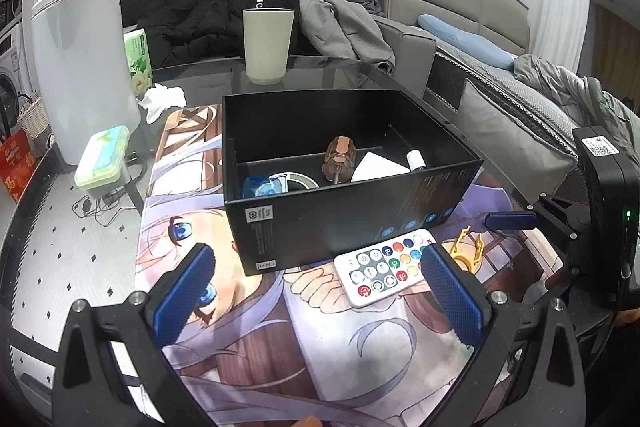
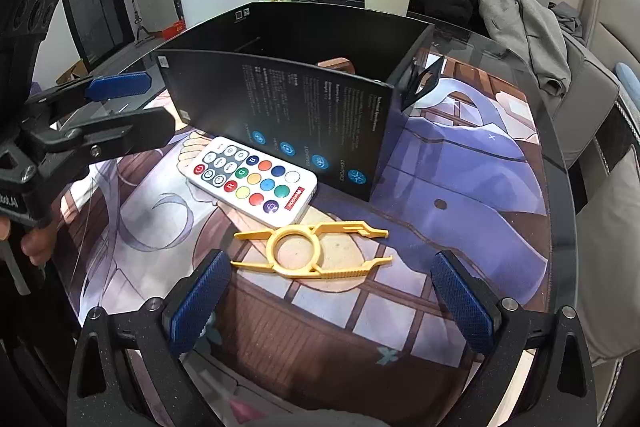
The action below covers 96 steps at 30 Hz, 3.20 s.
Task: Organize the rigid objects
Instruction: 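Withdraw both tools and move the right tool toward the yellow plastic tweezers, then close the right tool around the yellow tweezers, then lift the tweezers with the right tool while the left tool grasps the white remote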
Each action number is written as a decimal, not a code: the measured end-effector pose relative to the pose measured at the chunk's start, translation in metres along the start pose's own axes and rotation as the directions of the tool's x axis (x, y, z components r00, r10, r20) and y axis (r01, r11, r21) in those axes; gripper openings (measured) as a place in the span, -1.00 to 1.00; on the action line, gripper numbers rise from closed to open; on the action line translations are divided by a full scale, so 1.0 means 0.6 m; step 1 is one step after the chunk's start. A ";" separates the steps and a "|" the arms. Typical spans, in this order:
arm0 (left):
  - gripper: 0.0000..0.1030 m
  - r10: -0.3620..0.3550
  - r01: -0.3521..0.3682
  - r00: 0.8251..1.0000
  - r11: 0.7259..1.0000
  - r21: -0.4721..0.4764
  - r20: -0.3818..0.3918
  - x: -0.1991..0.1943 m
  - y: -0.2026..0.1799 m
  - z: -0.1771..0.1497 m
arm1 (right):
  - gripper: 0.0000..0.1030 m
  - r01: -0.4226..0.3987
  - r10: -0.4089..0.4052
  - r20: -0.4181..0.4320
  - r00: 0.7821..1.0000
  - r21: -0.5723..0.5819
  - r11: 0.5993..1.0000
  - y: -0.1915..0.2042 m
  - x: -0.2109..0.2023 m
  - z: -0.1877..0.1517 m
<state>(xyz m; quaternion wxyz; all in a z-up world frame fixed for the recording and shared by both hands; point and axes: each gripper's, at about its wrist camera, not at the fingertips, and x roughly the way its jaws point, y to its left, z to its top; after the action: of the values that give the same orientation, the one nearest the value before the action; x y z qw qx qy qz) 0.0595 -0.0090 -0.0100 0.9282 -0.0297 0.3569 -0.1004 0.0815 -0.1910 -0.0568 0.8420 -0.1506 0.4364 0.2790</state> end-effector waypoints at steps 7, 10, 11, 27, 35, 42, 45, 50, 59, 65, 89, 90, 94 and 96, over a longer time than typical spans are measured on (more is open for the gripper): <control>1.00 -0.002 0.002 1.000 1.000 0.003 -0.015 0.005 0.000 -0.002 | 0.97 0.001 -0.002 0.018 1.000 0.017 1.000 -0.002 0.005 0.004; 1.00 -0.003 0.003 1.000 1.000 0.004 -0.015 0.005 -0.001 -0.003 | 0.83 0.006 -0.006 0.018 1.000 0.014 1.000 -0.002 0.003 0.006; 1.00 -0.001 0.001 1.000 1.000 0.003 -0.015 0.005 -0.001 -0.003 | 0.73 0.005 -0.005 0.023 1.000 0.009 1.000 -0.001 0.001 0.007; 1.00 -0.003 0.004 0.999 1.000 0.017 -0.049 0.017 -0.019 -0.006 | 0.53 -0.010 0.008 0.095 0.995 0.022 1.000 -0.015 -0.040 -0.002; 1.00 0.009 -0.008 0.996 1.000 0.012 -0.087 0.032 -0.043 -0.015 | 0.53 0.017 -0.025 0.129 0.991 0.066 0.998 -0.045 -0.064 -0.010; 1.00 0.009 -0.007 0.992 1.000 0.014 -0.124 0.051 -0.080 -0.023 | 0.53 0.032 -0.043 0.137 0.990 0.081 0.996 -0.061 -0.072 -0.019; 1.00 0.013 -0.011 0.991 1.000 0.010 -0.131 0.058 -0.091 -0.021 | 0.53 0.038 -0.050 0.139 0.989 0.088 0.995 -0.067 -0.075 -0.022; 1.00 0.031 -0.029 0.987 0.999 0.014 -0.159 0.072 -0.103 -0.019 | 0.53 0.043 -0.056 0.142 0.988 0.096 0.994 -0.073 -0.081 -0.029; 1.00 0.076 -0.072 0.977 0.997 0.027 -0.198 0.093 -0.113 -0.013 | 0.53 0.048 -0.062 0.143 0.988 0.100 0.994 -0.077 -0.085 -0.031; 0.97 0.103 -0.097 0.973 0.995 0.038 -0.207 0.098 -0.117 -0.010 | 0.53 0.045 -0.058 0.143 0.988 0.093 0.995 -0.074 -0.085 -0.032; 0.73 0.052 -0.042 0.992 0.995 0.085 -0.117 0.045 -0.110 -0.017 | 0.53 0.032 -0.044 0.174 0.984 0.071 0.997 -0.061 -0.088 -0.019; 0.73 0.048 -0.039 0.993 0.995 0.087 -0.108 0.040 -0.110 -0.016 | 0.53 0.031 -0.043 0.178 0.983 0.070 0.997 -0.060 -0.089 -0.018; 0.73 0.041 -0.033 0.995 0.995 0.089 -0.087 0.026 -0.106 -0.011 | 0.53 0.027 -0.039 0.198 0.980 0.063 0.998 -0.054 -0.094 -0.014; 0.73 0.036 -0.029 0.996 0.996 0.087 -0.082 0.020 -0.104 -0.009 | 0.53 0.023 -0.036 0.213 0.976 0.062 0.998 -0.051 -0.099 -0.012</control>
<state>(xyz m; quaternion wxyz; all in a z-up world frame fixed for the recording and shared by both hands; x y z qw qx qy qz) 0.0542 -0.0726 -0.0139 0.9145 0.0204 0.3909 -0.1019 0.0678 -0.2391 -0.0121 0.8923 -0.1012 0.3488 0.2681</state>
